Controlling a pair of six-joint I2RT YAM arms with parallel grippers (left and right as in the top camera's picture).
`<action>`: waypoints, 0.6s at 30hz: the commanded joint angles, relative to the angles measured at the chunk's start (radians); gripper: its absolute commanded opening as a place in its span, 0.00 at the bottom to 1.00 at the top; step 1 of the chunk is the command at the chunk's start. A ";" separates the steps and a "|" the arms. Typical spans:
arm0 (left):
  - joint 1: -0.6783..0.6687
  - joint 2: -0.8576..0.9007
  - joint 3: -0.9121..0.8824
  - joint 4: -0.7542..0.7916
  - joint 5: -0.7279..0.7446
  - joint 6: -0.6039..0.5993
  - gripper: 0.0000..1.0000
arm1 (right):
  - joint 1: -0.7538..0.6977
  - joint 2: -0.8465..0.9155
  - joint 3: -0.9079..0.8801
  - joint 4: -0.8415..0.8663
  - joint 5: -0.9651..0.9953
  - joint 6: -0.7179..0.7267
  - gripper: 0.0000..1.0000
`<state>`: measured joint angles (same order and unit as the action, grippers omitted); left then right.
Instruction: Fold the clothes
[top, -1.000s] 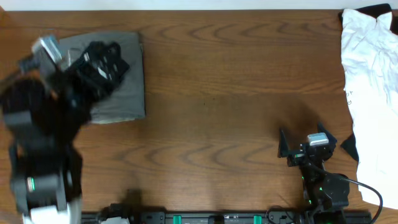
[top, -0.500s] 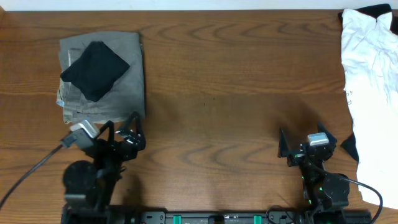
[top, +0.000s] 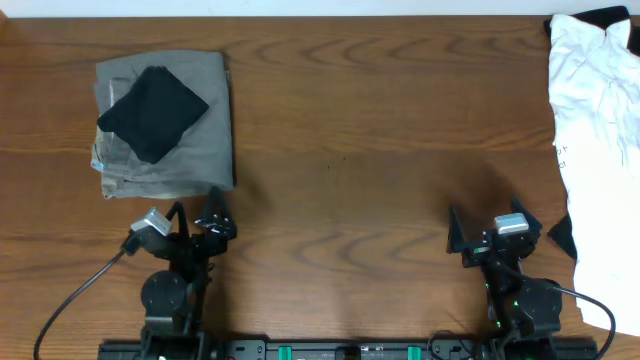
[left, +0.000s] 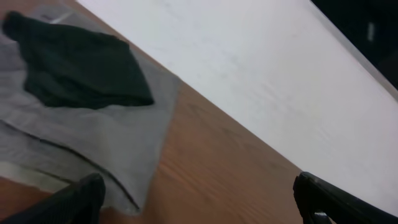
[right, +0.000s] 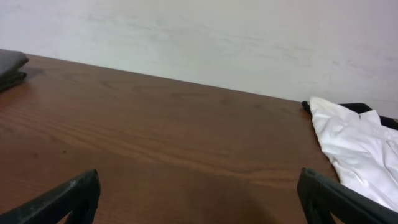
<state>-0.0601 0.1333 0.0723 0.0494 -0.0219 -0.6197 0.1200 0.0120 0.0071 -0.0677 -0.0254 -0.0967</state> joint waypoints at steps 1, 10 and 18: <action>-0.003 -0.047 -0.003 0.008 -0.061 0.102 0.98 | -0.016 -0.005 -0.002 -0.005 0.010 -0.010 0.99; -0.003 -0.086 -0.003 0.008 -0.061 0.364 0.98 | -0.016 -0.005 -0.002 -0.005 0.010 -0.010 0.99; -0.023 -0.132 -0.004 -0.073 -0.057 0.519 0.98 | -0.016 -0.005 -0.002 -0.005 0.010 -0.010 0.99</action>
<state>-0.0746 0.0238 0.0677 -0.0105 -0.0673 -0.2062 0.1200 0.0120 0.0071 -0.0677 -0.0250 -0.0967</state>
